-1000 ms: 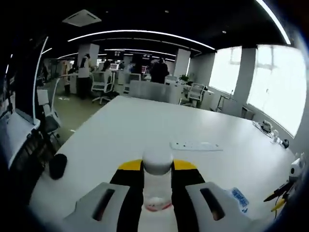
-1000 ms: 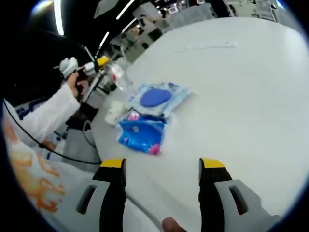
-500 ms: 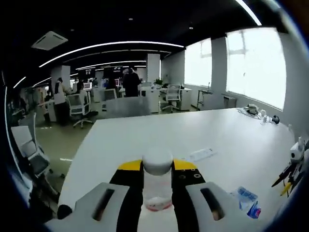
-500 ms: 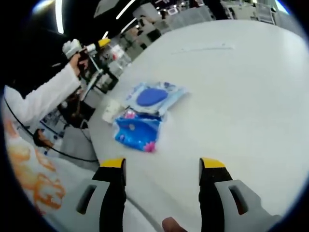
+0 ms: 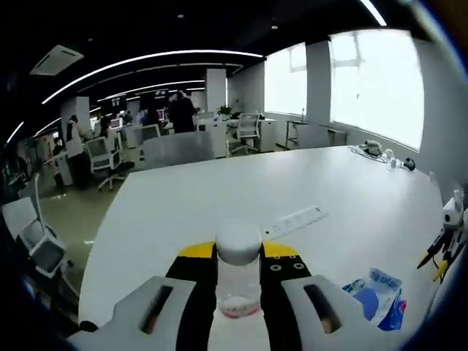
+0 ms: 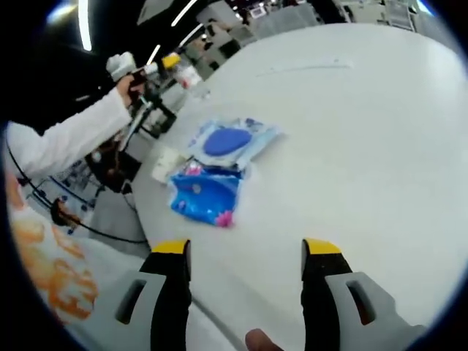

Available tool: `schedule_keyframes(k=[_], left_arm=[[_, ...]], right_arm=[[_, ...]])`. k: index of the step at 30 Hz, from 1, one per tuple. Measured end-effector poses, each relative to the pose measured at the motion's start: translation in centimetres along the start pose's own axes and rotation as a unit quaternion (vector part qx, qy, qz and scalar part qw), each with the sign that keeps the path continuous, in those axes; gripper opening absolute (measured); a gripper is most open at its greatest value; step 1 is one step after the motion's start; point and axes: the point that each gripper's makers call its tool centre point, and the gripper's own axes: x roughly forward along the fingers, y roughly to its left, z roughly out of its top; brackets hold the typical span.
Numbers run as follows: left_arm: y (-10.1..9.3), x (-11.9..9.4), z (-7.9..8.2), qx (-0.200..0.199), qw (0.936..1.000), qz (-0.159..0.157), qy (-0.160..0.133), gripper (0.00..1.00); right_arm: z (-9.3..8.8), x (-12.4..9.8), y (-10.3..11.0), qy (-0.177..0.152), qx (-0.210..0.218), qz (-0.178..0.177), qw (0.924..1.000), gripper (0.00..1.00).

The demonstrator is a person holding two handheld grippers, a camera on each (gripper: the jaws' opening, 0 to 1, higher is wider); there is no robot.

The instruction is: Arrange the tabletop items into an orderly group along one side of the table until the central work area is clear of visible clutter.

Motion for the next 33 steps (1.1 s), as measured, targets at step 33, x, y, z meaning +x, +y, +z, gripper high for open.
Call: schedule_keyframes(k=[33], left_arm=[[-0.3, -0.9, -4.0, 0.000, 0.9996, -0.027, -0.003, 0.20]], right_arm=[[-0.6, 1.2, 0.5, 0.026, -0.008, 0.011, 0.9996, 0.59]])
